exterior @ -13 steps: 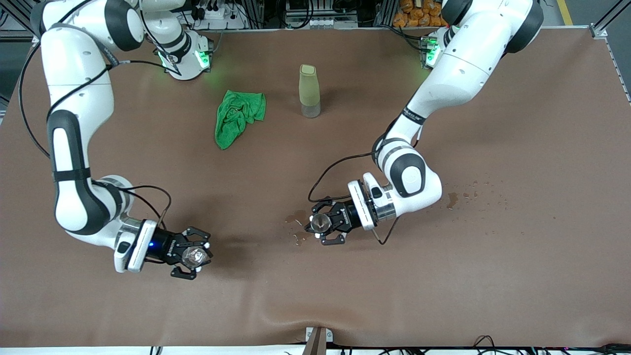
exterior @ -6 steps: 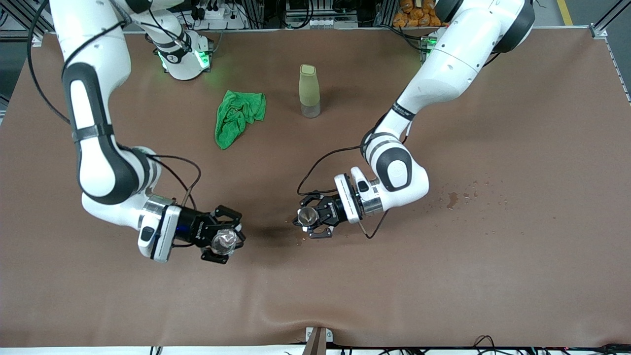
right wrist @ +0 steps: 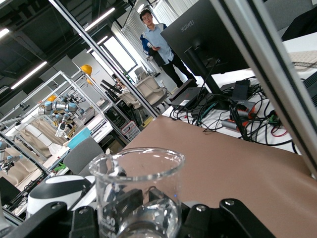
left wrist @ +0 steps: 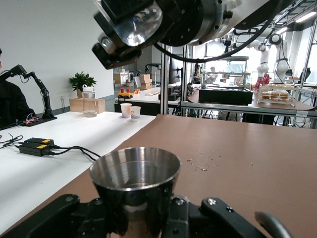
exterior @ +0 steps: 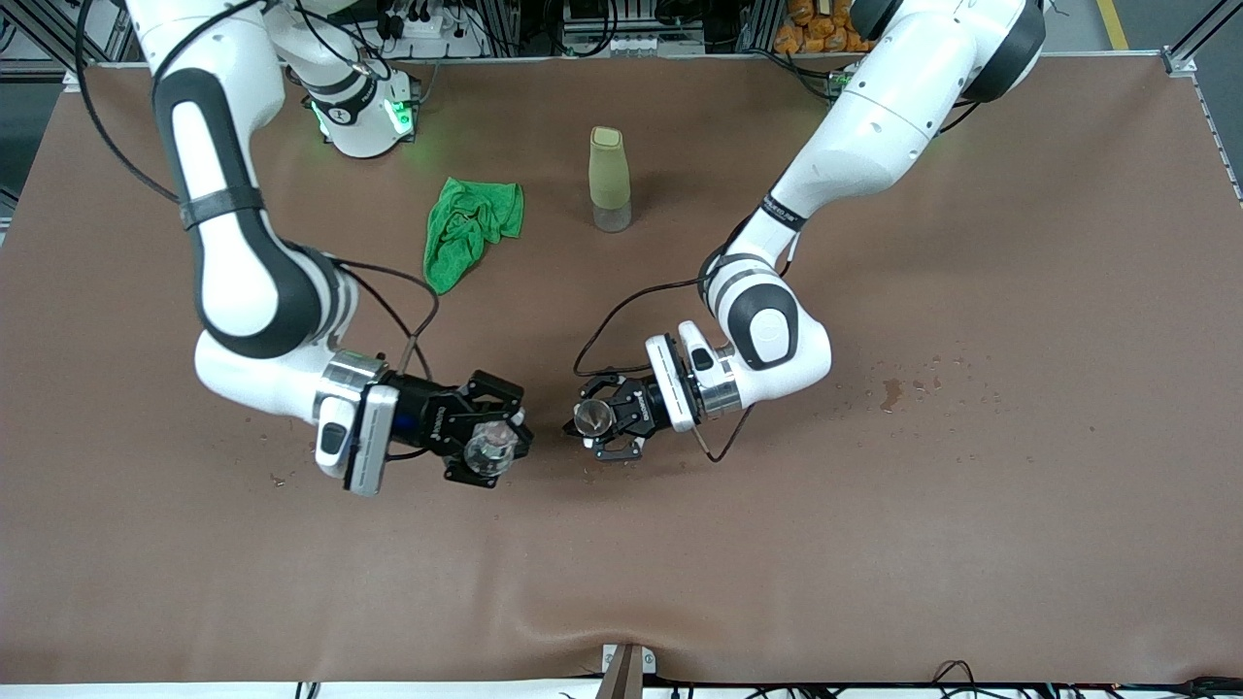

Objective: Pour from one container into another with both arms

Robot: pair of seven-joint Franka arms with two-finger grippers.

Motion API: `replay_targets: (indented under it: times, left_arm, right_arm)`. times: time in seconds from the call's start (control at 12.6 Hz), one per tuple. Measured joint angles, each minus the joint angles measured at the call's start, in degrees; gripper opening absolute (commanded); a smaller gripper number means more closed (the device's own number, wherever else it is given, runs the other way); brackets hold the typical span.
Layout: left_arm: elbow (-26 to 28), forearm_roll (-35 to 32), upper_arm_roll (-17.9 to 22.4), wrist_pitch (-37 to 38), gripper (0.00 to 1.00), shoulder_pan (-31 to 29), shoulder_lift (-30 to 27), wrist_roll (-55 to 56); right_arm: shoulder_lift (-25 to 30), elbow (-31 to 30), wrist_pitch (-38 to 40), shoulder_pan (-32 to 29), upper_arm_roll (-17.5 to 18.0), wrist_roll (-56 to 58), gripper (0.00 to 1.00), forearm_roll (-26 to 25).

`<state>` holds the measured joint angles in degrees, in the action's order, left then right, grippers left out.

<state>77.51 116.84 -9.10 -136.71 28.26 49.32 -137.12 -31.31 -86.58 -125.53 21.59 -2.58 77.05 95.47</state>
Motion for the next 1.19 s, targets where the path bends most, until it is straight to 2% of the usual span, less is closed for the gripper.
replay_targets:
  times: [0.24, 0.56, 0.88, 1.19]
  left_arm:
    - [0.0, 4.0, 0.0, -0.2, 0.0, 1.4, 0.4, -3.0]
    - [0.0, 4.5, 0.2, -0.4, 0.0, 1.9, 0.7, -3.6]
    - [0.0, 7.3, 0.3, -0.4, 0.0, 1.9, 1.6, -5.9]
    - [0.0, 7.3, 0.4, -0.4, 0.0, 1.9, 1.9, -5.9]
  right_arm:
    - [1.2, -0.2, -5.2, 3.5, 0.0, -1.8, 0.0, 0.0]
    - [4.9, -3.8, -11.7, 8.2, 0.0, -6.3, 0.0, 0.0]
    - [10.2, -11.4, -12.5, 9.1, 0.0, -11.3, 0.0, 0.1]
    - [13.8, -15.1, -12.3, 11.0, 0.0, -24.9, 0.0, 0.2]
